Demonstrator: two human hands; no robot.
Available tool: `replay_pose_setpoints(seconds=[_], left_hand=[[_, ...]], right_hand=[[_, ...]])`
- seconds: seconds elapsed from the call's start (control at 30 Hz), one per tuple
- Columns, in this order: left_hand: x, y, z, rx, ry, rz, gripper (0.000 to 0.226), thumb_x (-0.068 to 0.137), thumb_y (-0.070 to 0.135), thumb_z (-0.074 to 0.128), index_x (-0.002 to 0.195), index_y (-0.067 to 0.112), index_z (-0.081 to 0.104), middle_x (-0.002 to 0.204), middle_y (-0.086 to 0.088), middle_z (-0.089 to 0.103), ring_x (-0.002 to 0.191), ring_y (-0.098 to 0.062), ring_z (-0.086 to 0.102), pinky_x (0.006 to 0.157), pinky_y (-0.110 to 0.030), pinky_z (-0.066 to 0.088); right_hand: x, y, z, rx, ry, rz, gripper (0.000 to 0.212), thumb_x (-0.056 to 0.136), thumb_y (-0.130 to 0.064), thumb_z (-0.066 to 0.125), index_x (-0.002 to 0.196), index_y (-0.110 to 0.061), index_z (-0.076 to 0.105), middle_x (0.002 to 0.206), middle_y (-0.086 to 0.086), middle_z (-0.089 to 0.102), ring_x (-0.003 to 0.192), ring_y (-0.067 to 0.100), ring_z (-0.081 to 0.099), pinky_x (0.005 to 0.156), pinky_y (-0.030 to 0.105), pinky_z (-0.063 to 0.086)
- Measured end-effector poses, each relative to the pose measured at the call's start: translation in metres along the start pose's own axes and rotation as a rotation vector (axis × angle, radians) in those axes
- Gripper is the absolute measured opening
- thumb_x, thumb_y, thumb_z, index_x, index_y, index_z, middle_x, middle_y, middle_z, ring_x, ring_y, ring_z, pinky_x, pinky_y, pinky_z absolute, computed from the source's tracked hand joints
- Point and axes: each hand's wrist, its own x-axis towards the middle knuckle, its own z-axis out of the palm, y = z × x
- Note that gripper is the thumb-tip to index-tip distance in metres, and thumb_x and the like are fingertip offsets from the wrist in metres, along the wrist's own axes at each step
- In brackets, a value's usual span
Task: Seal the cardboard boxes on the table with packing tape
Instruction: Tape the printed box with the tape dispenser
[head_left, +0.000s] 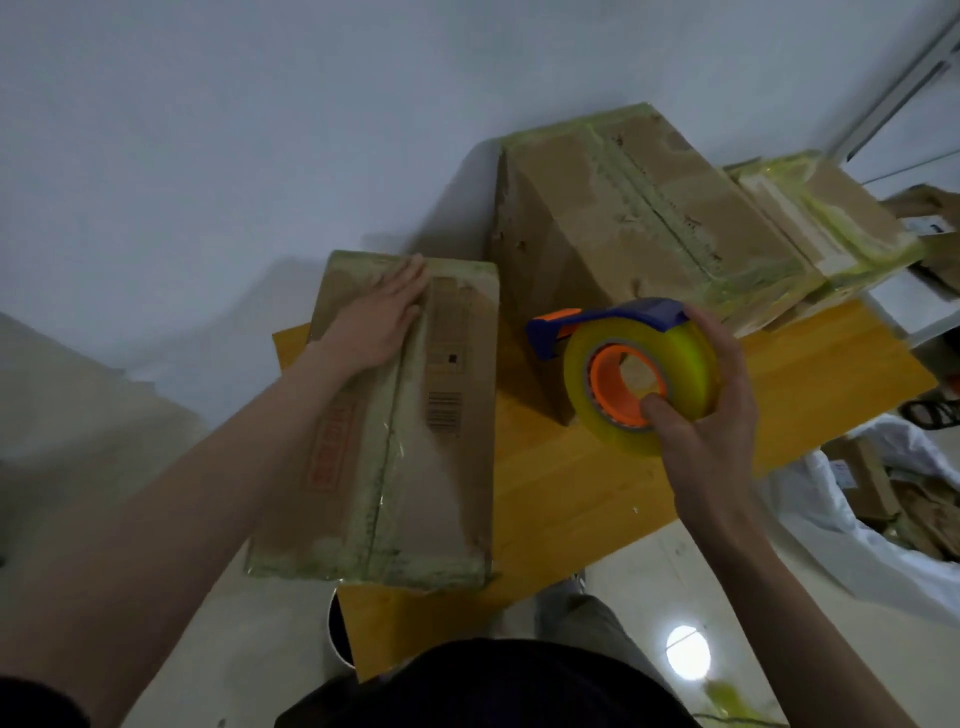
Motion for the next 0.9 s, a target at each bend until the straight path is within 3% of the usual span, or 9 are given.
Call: replay_pose_setpoints(seconds=[0.13, 0.3, 0.4, 0.5, 0.63, 0.7, 0.9], left_hand=[[-0.052, 0.017, 0.003, 0.111, -0.148, 0.001, 0.062, 0.106, 0.045, 0.008, 0.161, 0.015, 0.006, 0.168, -0.002, 0.004, 0.154, -0.014, 0.001, 0.124, -0.032, -0.003], [-0.130, 0.042, 0.001, 0.123, -0.210, 0.010, 0.077, 0.097, 0.061, -0.011, 0.160, 0.020, 0.005, 0.166, 0.005, 0.002, 0.153, -0.008, 0.001, 0.125, -0.032, -0.003], [-0.175, 0.053, 0.002, 0.107, -0.249, 0.013, 0.069, 0.101, 0.058, -0.003, 0.160, 0.024, 0.002, 0.167, 0.010, -0.001, 0.153, -0.004, -0.006, 0.124, -0.030, -0.008], [-0.208, 0.065, 0.000, 0.086, -0.272, 0.015, 0.068, 0.103, 0.062, 0.008, 0.160, 0.027, -0.001, 0.167, 0.013, -0.004, 0.151, 0.001, -0.012, 0.125, -0.033, -0.008], [-0.240, 0.078, 0.002, 0.123, -0.369, 0.026, 0.107, 0.083, 0.090, 0.029, 0.158, 0.028, -0.016, 0.162, 0.017, -0.025, 0.146, 0.002, -0.027, 0.120, -0.029, -0.020], [-0.246, 0.081, 0.010, 0.183, -0.322, 0.032, 0.117, 0.078, 0.094, 0.031, 0.158, 0.024, -0.017, 0.163, 0.012, -0.026, 0.148, -0.003, -0.026, 0.120, -0.030, -0.020], [-0.227, 0.100, 0.032, 0.209, -0.248, -0.020, 0.110, 0.083, 0.091, 0.020, 0.157, 0.020, -0.019, 0.164, 0.005, -0.024, 0.149, -0.006, -0.026, 0.124, -0.036, -0.012]], right_hand=[[-0.001, -0.004, 0.019, 0.063, -0.059, -0.019, 0.084, 0.080, 0.012, 0.066, 0.145, -0.038, 0.048, 0.147, -0.008, 0.051, 0.132, 0.027, 0.053, 0.100, 0.055, 0.050], [-0.011, -0.012, 0.039, 0.101, -0.138, -0.048, 0.081, 0.079, 0.012, 0.065, 0.145, -0.033, 0.049, 0.146, -0.017, 0.049, 0.136, 0.016, 0.048, 0.104, 0.052, 0.048], [-0.017, -0.013, 0.049, 0.101, -0.182, -0.028, 0.081, 0.080, 0.009, 0.065, 0.145, -0.037, 0.048, 0.144, -0.024, 0.047, 0.136, 0.013, 0.045, 0.105, 0.052, 0.047], [-0.023, -0.015, 0.056, 0.116, -0.217, -0.023, 0.082, 0.080, 0.007, 0.065, 0.145, -0.040, 0.048, 0.145, -0.014, 0.049, 0.131, 0.019, 0.051, 0.099, 0.053, 0.051], [-0.029, -0.017, 0.060, 0.129, -0.248, -0.030, 0.081, 0.081, 0.009, 0.064, 0.145, -0.037, 0.048, 0.144, -0.013, 0.049, 0.129, 0.014, 0.052, 0.097, 0.048, 0.054], [-0.031, -0.016, 0.060, 0.140, -0.254, -0.022, 0.082, 0.080, 0.010, 0.065, 0.145, -0.037, 0.048, 0.144, -0.011, 0.050, 0.128, 0.016, 0.053, 0.097, 0.049, 0.054], [-0.036, -0.013, 0.053, 0.200, -0.228, 0.032, 0.082, 0.080, 0.013, 0.065, 0.143, -0.037, 0.050, 0.142, -0.010, 0.053, 0.125, 0.016, 0.058, 0.097, 0.045, 0.056]])
